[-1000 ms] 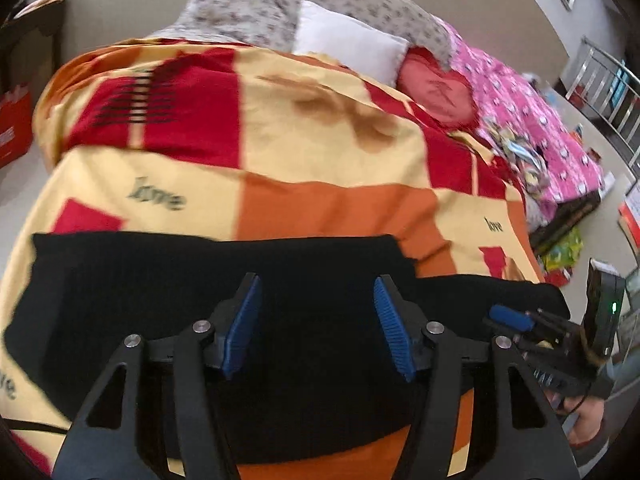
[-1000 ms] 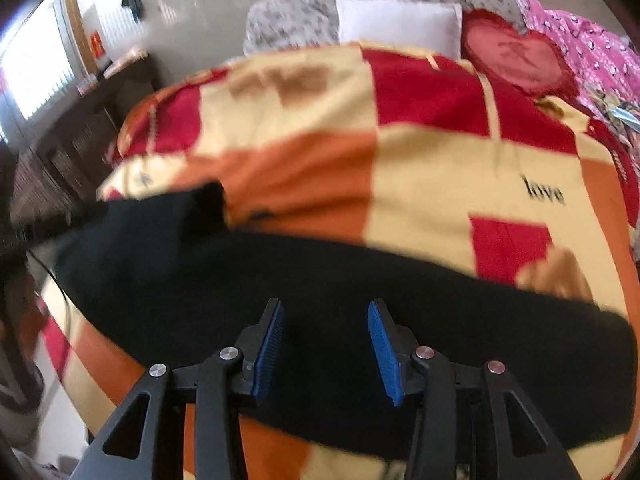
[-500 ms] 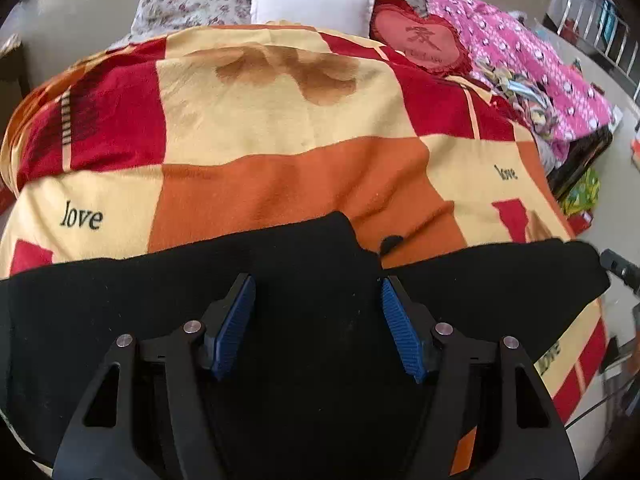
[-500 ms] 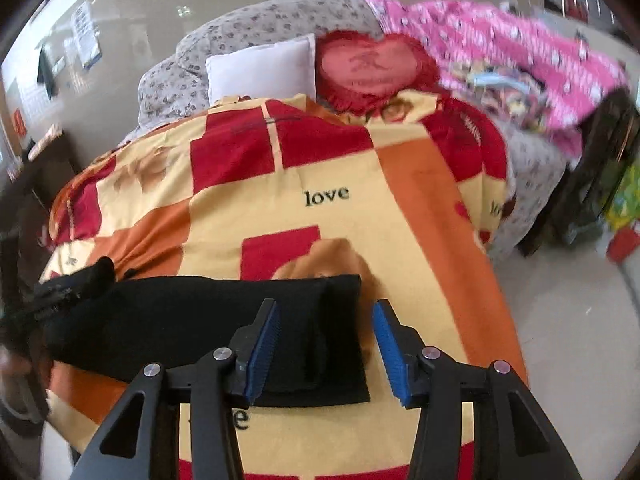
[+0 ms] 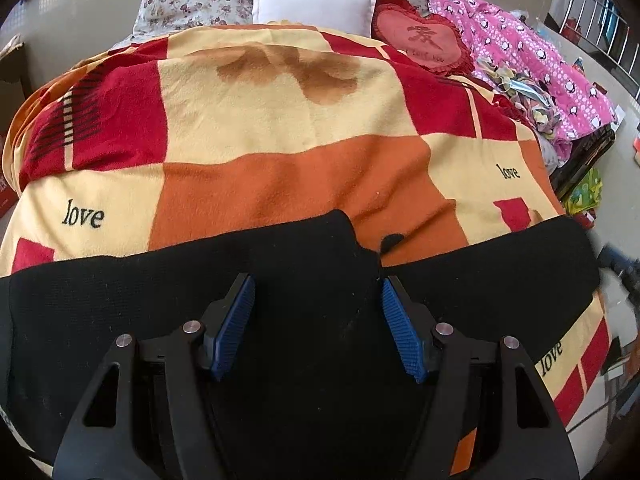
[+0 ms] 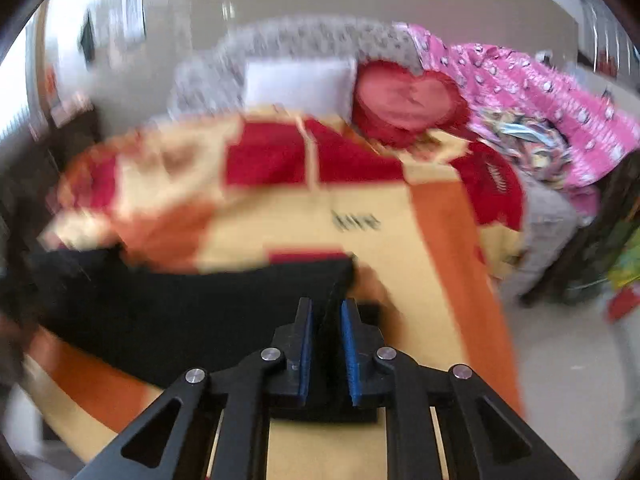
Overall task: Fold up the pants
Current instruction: 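Press the folded pants flat with both grippers and withdraw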
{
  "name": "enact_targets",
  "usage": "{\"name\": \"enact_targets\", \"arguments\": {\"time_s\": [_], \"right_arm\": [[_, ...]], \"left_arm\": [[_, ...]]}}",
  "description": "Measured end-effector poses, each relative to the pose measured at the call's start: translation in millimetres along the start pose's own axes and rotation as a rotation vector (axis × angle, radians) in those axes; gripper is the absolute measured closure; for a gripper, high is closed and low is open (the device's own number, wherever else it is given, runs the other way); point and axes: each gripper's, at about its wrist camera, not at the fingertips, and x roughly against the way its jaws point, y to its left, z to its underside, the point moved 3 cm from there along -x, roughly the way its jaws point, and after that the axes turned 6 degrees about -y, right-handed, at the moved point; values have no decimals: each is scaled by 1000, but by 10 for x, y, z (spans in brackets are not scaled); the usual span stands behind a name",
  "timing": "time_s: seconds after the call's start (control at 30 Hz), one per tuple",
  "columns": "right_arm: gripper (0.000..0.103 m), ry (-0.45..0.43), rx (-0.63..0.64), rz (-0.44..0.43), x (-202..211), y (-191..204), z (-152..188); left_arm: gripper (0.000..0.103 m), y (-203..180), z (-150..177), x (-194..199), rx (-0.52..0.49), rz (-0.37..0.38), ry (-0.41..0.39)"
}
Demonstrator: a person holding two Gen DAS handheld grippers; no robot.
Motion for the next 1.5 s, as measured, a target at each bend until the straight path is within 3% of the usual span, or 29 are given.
{"name": "enact_targets", "arguments": {"time_s": [0.13,0.23,0.3,0.37,0.53,0.6,0.67,0.87,1.03,1.13,1.33,1.43,1.5], "right_arm": [[89,142,-33,36,-212,-177,288],[88,69,-152,-25,-92,-324,240],[78,40,-235,-96,-62,-390,168],[70,44,-221,-113,-115,-334,123],[70,109,-167,-105,-463,-207,128],[77,125,-159,-110,-585,-187,172],[95,102,-162,-106,-557,-184,164],[96,27,-98,-68,-45,-154,135],[96,122,-140,-54,-332,-221,341],[96,112,-154,-51,-345,-244,341],[88,34,-175,72,-3,-424,120],[73,10,-277,64,109,-629,55],[73,8,-273,90,150,-685,24]], "left_arm": [[34,-20,9,6,-16,-1,1],[34,-20,7,-1,-11,4,4],[34,-17,4,-1,-5,6,4],[34,-23,10,-4,-6,5,1],[34,-29,6,-5,-18,1,4],[34,-29,3,-2,-10,8,5],[34,-17,-9,10,0,13,11],[34,45,-98,191,106,82,-17],[34,-43,-13,39,42,19,15],[34,-100,13,57,-14,-7,4],[34,-81,-68,230,53,47,-48],[34,-128,-106,306,50,57,-72],[34,-186,-127,338,31,64,-85]]}}
